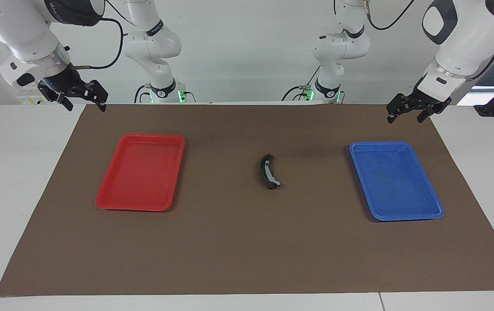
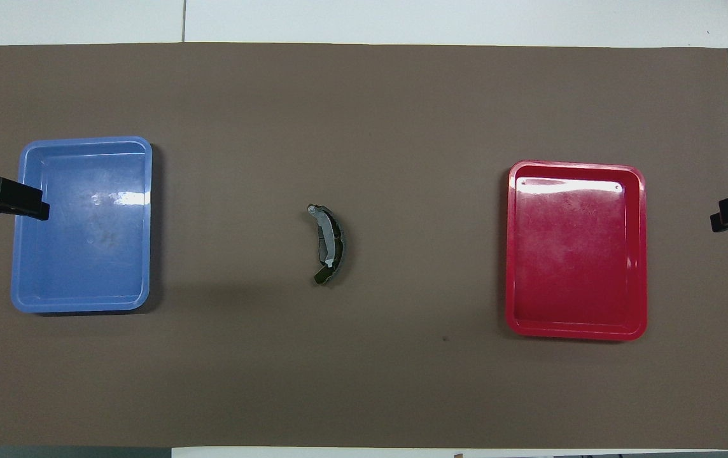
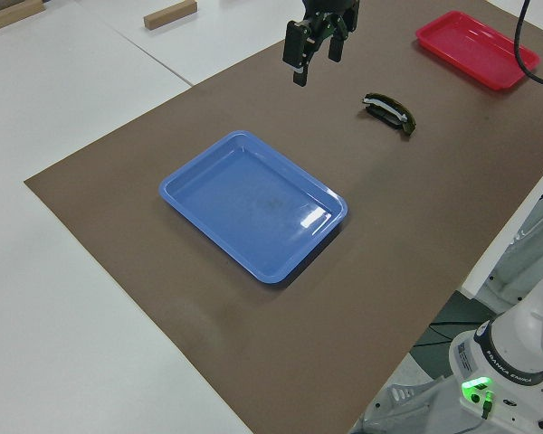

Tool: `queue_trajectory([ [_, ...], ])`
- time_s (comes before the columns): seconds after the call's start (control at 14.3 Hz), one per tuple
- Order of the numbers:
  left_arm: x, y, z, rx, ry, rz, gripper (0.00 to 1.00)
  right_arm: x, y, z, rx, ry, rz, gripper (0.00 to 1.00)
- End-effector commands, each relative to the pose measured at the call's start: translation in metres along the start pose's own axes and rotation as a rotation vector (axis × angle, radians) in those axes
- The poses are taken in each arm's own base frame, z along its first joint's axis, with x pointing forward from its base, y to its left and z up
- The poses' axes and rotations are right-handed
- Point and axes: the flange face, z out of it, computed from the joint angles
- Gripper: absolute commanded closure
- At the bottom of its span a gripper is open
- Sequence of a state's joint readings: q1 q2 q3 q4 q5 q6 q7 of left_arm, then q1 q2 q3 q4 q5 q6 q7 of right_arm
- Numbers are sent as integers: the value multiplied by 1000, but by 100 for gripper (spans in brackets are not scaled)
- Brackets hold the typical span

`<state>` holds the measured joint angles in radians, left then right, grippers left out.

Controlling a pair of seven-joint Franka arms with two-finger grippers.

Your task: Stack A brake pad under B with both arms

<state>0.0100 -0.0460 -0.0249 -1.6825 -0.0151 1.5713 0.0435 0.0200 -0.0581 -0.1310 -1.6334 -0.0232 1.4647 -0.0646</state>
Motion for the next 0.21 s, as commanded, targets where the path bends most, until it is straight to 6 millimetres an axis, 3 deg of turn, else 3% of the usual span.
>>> queue_trajectory([
  [0.0, -6, -2, -5, -10, -6, -9, 0, -4, 0, -2, -18, 20, -13, 0],
  [0.14, -6, -2, -5, -10, -6, -9, 0, -4, 0, -3, -18, 22, -13, 0],
])
